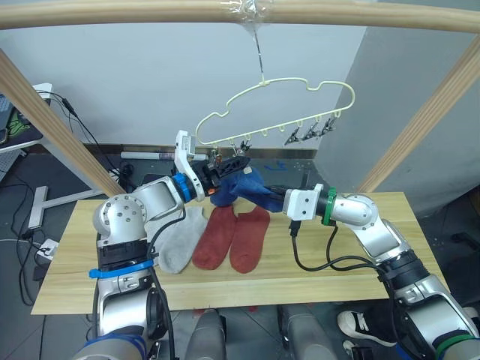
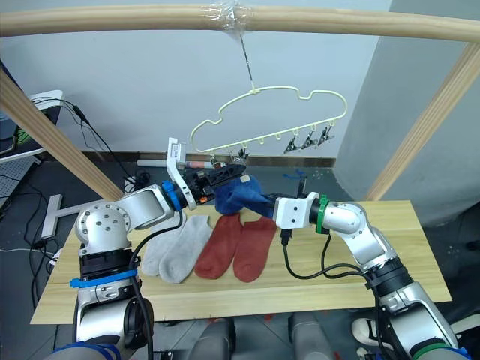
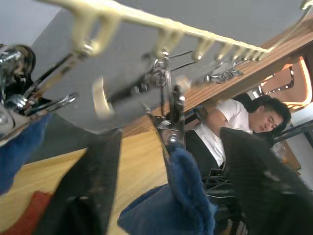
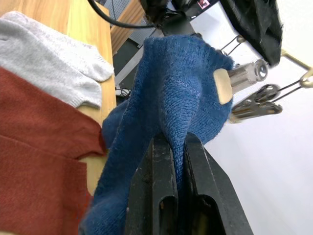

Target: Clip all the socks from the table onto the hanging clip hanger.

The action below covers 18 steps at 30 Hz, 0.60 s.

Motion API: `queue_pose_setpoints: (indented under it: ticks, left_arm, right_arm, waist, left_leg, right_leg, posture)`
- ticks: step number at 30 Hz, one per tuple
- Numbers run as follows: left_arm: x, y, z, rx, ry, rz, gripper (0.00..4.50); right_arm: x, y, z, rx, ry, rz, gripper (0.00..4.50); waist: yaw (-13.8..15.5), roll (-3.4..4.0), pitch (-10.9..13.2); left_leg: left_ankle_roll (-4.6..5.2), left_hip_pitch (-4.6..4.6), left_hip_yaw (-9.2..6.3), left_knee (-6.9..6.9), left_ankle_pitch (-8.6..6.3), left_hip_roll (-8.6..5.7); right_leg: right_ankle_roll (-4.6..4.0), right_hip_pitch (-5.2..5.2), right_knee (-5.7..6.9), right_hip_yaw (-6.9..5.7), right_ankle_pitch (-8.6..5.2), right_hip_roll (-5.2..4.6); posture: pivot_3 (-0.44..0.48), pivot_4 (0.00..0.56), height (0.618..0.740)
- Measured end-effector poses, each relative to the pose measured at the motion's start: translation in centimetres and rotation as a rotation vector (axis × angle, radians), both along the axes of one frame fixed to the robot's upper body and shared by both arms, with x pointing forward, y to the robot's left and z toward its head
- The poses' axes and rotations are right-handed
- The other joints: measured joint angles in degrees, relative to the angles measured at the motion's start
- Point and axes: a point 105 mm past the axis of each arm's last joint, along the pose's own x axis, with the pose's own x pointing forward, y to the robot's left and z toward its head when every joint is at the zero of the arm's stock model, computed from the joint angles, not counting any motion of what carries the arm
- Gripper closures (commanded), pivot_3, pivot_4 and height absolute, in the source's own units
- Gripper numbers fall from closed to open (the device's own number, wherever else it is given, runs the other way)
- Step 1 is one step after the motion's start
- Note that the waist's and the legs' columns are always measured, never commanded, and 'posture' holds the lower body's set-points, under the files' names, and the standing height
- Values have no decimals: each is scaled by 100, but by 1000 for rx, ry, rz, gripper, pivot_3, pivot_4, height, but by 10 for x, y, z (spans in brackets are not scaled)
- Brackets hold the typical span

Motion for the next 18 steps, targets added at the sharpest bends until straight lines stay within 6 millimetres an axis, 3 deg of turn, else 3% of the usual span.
queue_pose_setpoints:
  ticks: [1, 4, 7, 12, 18]
  left_arm:
    - [-2, 7, 0, -1, 5, 11, 46]
    - [-18, 25, -1, 18, 14, 32, 46]
    - [-31, 28, 2, 33, 10, 6, 46]
    - [-44, 35, 9, 174, -52, 33, 0]
    - [-55, 16, 6, 327, -173, 9, 0]
  right_arm:
    - [1, 0, -2, 6, 10, -5, 4500]
    - [6, 2, -8, 27, 48, -20, 4500]
    - [10, 8, -13, 53, 87, -25, 4500]
    - [18, 20, -16, 167, 231, -47, 3040]
    - [23, 7, -42, 216, 439, -152, 945]
  waist:
    - [-14, 0, 0]
    - [-10, 0, 1]
    - [54, -1, 1]
    - [144, -2, 0]
    - [302, -1, 1]
  left_leg:
    - [0, 0, 1, -1, 0, 1]
    - [0, -2, 0, -6, 0, 2]
    - [0, -3, -1, -5, 0, 2]
    - [-1, -1, -3, -4, 1, 2]
    - [-5, -8, -2, -5, -2, 0]
  right_leg:
    - [-1, -2, 1, 0, 0, 0]
    - [-5, -7, 4, 0, -3, 0]
    - [-4, -7, 5, -1, -2, 0]
    - [-6, -5, 5, -2, -2, 0]
    - [-17, -8, 0, -4, -7, -2]
  posture:
    - [25, 231, 740]
    - [44, 231, 740]
    - [54, 231, 740]
    - [89, 228, 740]
    - [95, 229, 740]
